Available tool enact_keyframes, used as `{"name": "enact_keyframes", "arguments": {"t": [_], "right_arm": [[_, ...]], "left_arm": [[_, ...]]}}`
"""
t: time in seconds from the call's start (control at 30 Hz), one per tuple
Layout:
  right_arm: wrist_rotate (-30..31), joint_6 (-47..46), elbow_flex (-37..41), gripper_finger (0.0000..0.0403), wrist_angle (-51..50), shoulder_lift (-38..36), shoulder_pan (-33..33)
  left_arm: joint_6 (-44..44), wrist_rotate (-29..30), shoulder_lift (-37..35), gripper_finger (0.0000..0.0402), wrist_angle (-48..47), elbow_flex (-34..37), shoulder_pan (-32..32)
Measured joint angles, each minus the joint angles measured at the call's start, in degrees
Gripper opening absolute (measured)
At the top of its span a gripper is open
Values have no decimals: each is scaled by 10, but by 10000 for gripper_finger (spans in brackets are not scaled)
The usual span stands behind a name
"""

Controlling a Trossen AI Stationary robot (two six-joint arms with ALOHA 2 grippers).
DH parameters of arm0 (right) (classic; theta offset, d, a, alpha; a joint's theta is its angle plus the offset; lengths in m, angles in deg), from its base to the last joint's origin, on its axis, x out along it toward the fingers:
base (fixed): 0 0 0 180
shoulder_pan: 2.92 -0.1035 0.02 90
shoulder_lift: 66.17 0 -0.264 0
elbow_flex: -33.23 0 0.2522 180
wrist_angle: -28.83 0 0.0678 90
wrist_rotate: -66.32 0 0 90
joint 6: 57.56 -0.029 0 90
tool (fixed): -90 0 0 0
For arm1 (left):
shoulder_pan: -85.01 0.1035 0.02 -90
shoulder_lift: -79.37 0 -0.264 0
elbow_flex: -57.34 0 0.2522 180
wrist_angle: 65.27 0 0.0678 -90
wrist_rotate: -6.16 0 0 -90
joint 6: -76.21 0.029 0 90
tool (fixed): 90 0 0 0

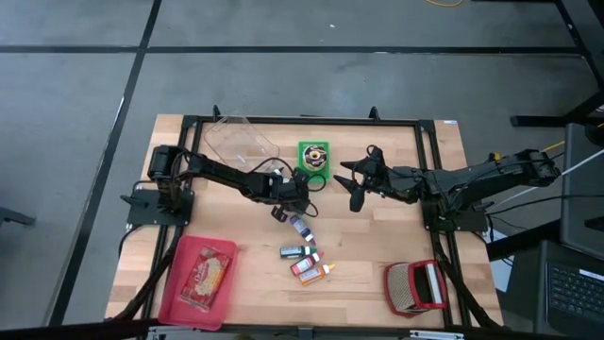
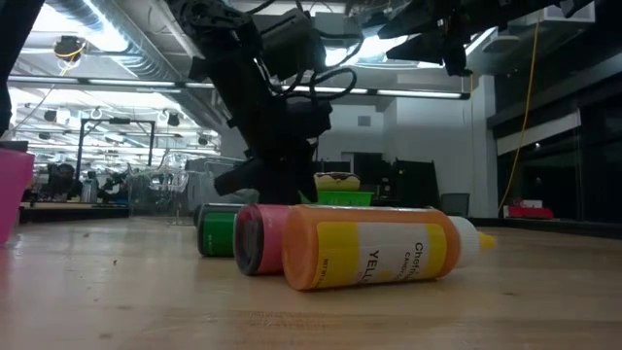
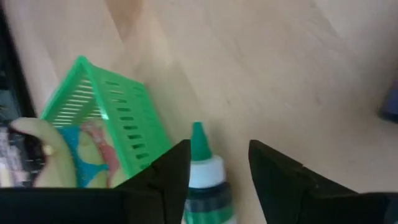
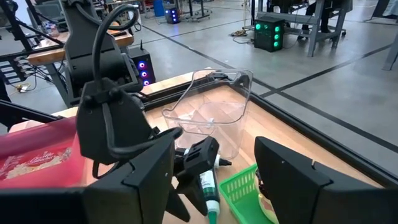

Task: Pick & Place Food Item
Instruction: Put the top green food coloring bottle into the transparent bin

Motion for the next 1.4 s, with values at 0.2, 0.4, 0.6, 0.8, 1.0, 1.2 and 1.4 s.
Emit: {"name": "enact_keyframes", "arguments": {"t": [0.2, 0.4, 0.6, 0.8, 1.0, 1.2, 1.4], "right_arm": [[0, 0, 0, 226, 0, 0, 0], [0, 0, 0, 226, 7, 0, 0], [0, 6, 0, 226, 15, 0, 0], [0, 7, 0, 226, 18, 0, 0], [0, 7, 0, 226, 18, 0, 0], [0, 7, 0, 226, 22, 0, 0], [-1, 7, 0, 226, 22, 0, 0]], "left_arm": [[3, -10, 0, 169, -4, 0, 0], [-10, -8, 0, 166, 1, 0, 9], [-35, -10, -1, 164, -9, -1, 26], [-40, -39, -1, 154, -25, -1, 35], [-40, -42, 2, 147, -26, -1, 35], [-50, -55, 39, 147, -45, -26, 46], [-53, -40, 80, 141, -110, -85, 50]]}}
